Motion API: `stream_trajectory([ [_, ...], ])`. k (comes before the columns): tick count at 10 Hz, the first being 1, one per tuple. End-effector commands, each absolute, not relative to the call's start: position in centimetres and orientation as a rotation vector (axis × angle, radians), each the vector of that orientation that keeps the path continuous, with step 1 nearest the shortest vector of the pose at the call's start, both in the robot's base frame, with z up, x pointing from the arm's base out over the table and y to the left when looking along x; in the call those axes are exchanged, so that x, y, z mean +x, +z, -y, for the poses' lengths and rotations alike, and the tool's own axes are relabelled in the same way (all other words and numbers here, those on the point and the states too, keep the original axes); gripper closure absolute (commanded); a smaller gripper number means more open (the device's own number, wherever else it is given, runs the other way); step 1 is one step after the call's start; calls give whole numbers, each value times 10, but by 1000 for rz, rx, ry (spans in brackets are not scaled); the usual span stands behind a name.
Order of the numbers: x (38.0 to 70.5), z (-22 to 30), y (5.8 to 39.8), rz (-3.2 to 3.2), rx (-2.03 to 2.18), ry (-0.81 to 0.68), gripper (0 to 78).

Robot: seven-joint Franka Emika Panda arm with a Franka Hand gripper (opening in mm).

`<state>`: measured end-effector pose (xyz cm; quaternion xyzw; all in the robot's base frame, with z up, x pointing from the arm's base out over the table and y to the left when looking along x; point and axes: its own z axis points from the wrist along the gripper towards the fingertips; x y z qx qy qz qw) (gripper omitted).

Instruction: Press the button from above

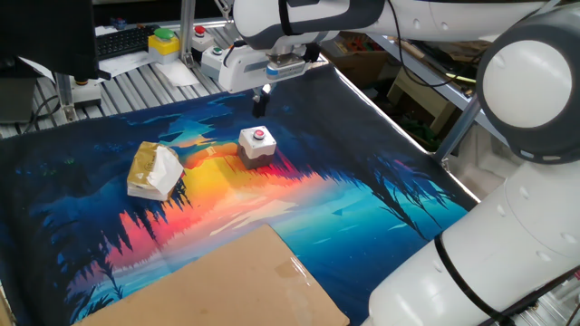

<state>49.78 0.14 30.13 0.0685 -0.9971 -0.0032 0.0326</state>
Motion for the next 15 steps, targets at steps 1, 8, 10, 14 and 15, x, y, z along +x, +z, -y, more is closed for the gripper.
stream_trajectory([
  [1,498,-1,303,3073,212,-8,776],
  [8,498,-1,303,3075,212,-6,776],
  [10,498,-1,303,3076,212,-5,776],
  [14,498,-1,303,3074,214,13,776],
  [15,498,-1,303,3074,215,15,776],
])
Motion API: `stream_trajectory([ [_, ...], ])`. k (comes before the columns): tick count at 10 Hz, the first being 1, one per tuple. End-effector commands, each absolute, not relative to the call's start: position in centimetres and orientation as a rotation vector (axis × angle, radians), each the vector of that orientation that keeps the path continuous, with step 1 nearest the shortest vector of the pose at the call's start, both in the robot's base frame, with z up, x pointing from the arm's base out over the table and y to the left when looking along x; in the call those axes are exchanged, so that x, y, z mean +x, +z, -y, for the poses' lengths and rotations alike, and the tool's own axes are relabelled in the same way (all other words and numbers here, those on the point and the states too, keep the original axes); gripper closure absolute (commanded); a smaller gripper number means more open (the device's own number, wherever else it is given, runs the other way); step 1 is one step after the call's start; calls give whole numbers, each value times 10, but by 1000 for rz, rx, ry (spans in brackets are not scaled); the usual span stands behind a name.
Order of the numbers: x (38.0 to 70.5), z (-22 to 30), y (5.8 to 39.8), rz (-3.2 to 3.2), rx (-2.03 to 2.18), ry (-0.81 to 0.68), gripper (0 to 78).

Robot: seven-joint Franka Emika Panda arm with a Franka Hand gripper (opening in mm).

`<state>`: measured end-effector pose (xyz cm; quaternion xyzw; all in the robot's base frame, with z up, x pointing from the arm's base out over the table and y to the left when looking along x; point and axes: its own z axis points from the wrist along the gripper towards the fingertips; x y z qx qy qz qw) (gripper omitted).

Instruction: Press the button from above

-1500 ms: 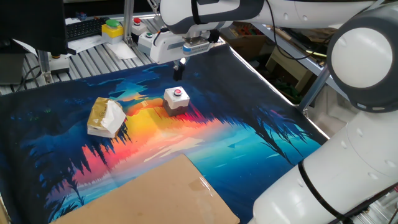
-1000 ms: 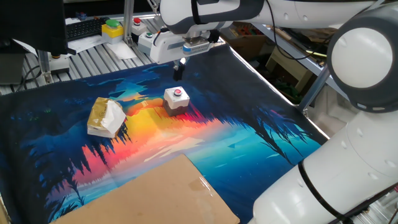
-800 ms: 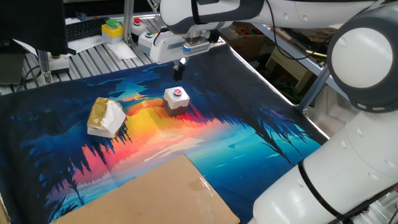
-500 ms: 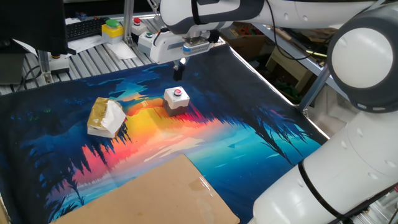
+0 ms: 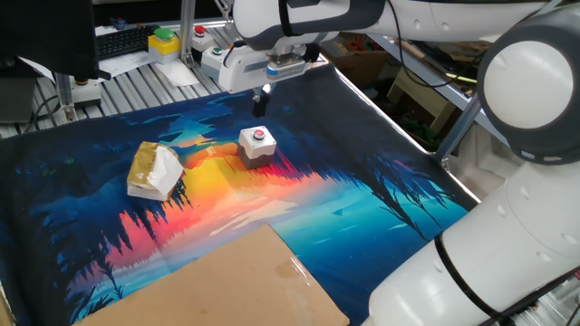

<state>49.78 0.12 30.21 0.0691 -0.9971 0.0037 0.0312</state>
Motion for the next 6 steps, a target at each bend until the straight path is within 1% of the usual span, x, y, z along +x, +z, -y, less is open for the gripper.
stream_trajectory([
  [1,498,-1,303,3074,216,16,776],
  [6,500,3,305,3072,231,34,776],
])
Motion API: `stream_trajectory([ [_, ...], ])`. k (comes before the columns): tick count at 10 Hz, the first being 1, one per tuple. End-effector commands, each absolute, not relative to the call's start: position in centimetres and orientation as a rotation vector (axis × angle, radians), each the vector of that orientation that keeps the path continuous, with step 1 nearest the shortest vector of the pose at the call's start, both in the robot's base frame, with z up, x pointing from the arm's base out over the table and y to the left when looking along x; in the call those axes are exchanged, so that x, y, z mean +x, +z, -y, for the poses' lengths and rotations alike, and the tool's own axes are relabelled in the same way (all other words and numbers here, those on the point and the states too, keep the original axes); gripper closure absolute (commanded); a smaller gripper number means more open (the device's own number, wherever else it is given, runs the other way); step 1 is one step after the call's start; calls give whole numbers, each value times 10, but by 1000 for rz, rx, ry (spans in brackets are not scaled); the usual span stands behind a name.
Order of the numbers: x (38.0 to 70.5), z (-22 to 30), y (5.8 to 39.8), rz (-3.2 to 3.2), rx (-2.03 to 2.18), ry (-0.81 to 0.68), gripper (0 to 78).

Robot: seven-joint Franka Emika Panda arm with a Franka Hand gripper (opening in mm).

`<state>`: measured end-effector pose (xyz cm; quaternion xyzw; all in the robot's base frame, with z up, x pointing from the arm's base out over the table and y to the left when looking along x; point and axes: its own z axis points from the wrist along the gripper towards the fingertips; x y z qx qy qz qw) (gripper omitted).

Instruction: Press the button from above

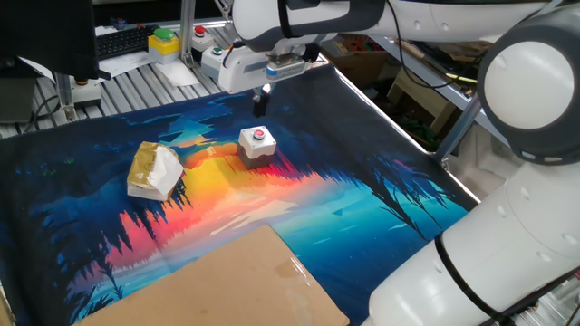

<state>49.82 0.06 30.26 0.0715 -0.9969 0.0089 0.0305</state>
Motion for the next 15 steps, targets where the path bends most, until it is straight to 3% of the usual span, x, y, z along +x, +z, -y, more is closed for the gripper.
stream_trajectory([
  [1,503,9,305,3071,241,29,776],
  [6,526,23,314,3054,259,24,776],
  [9,558,43,323,3023,311,-6,776],
  [15,593,38,278,3037,339,-20,776],
])
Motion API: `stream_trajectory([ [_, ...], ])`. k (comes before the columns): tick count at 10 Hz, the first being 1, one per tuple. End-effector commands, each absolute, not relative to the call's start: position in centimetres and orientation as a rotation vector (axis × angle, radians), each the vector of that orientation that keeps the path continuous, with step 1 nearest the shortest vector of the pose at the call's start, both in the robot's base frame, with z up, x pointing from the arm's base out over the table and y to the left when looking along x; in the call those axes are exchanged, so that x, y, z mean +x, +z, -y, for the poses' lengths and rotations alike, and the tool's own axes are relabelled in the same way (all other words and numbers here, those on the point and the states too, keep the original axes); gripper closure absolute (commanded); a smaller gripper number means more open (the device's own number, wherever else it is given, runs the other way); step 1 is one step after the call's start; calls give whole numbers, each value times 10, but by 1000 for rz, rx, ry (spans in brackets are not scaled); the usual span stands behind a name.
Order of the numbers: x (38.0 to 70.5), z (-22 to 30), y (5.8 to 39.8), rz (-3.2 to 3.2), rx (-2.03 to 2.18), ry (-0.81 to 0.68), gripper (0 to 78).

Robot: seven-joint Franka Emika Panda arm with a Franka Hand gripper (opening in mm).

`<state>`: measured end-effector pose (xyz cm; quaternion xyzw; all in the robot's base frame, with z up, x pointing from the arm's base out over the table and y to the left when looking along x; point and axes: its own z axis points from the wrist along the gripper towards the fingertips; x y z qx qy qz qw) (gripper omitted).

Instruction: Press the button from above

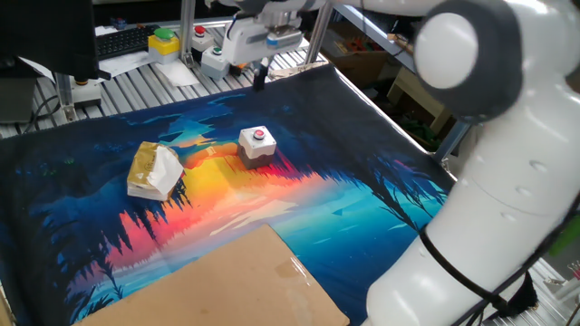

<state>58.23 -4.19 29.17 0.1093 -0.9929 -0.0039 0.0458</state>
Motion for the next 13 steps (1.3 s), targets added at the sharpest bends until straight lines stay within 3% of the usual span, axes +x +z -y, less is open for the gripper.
stream_trajectory([
  [1,595,36,270,3040,336,-18,776],
  [4,603,32,251,3047,329,-16,776],
  [13,613,7,252,3045,262,11,776],
])
